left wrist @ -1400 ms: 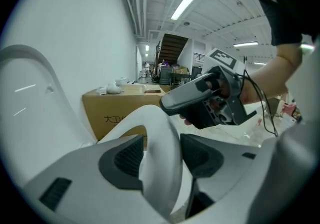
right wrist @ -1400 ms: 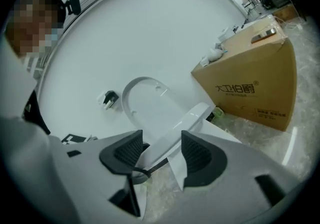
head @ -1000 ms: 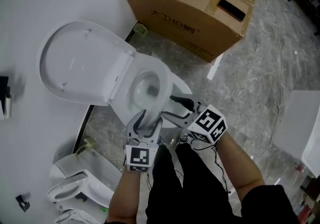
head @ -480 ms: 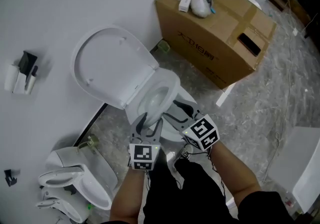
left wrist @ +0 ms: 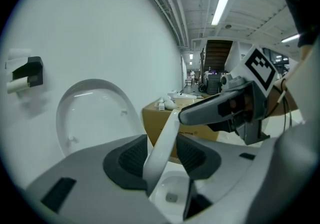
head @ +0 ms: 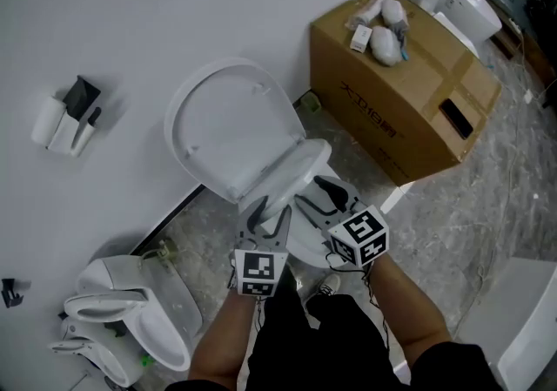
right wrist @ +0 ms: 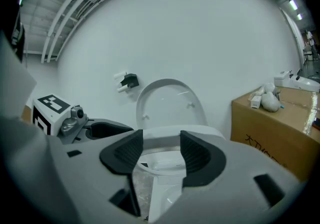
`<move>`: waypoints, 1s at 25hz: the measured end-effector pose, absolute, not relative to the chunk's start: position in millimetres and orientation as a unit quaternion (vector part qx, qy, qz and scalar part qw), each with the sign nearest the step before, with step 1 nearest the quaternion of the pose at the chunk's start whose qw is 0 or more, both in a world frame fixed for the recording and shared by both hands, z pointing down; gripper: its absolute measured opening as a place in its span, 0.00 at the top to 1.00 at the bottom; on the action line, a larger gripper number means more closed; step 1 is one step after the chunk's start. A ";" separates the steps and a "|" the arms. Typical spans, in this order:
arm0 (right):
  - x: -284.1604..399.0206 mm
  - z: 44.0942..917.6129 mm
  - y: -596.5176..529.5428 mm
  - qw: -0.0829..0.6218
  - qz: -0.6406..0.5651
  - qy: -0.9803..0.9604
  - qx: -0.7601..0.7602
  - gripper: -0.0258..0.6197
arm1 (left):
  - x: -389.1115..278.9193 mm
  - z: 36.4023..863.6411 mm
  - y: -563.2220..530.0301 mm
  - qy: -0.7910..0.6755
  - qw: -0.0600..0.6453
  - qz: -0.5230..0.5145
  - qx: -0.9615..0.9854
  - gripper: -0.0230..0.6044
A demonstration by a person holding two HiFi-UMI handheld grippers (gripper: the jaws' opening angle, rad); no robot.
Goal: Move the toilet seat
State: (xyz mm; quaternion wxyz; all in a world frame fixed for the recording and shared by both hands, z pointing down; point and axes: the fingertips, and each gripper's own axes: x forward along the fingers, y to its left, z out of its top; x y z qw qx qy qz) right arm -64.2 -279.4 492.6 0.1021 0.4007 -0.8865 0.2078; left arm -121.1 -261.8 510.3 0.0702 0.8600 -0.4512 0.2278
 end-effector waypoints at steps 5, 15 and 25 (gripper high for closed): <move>-83.8 481.8 -305.6 0.105 0.207 -0.887 0.399 0.59 | -140.0 500.2 -285.5 -0.451 0.075 0.219 0.862 0.70; -117.9 466.2 -358.2 0.113 0.207 -0.885 0.401 0.59 | -174.5 486.9 -335.6 -0.437 0.086 0.211 0.870 0.73; -152.7 460.8 -409.9 0.128 0.206 -0.882 0.404 0.60 | -208.9 480.2 -383.4 -0.420 0.090 0.205 0.879 0.75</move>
